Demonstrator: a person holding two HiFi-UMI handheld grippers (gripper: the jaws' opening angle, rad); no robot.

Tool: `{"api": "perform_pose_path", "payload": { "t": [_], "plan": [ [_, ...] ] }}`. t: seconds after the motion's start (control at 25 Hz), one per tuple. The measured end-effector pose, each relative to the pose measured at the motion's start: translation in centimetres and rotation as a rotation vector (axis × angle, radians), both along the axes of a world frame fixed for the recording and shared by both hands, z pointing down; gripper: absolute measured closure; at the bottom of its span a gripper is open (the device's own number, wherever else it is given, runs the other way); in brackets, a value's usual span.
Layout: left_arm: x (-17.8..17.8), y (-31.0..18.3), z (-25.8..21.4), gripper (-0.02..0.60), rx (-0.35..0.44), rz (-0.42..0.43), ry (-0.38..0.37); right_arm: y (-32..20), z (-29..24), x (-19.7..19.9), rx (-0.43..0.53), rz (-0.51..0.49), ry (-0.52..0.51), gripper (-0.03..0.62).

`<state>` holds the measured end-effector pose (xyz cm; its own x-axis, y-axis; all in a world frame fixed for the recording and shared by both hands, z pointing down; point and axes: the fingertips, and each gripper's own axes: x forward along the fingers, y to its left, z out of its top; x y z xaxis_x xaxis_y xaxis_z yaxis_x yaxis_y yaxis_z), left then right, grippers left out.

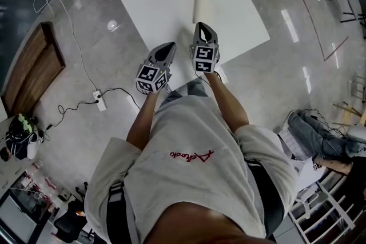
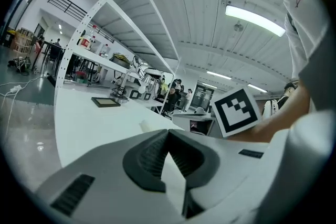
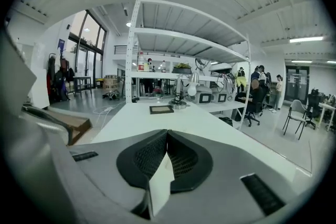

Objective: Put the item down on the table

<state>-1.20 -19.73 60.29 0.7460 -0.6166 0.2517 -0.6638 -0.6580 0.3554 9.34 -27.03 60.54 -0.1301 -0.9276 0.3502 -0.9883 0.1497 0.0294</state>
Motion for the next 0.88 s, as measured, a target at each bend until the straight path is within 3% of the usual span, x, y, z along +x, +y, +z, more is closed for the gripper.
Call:
{"api": "perform_pose_path", "payload": {
  "t": [0.88],
  "plan": [
    [-1.0,5.2,-5.4,0.561,0.182,0.068,0.007,11.4,-8.0,-3.8,0.202,0.0,0.006,0.583]
  ]
}}
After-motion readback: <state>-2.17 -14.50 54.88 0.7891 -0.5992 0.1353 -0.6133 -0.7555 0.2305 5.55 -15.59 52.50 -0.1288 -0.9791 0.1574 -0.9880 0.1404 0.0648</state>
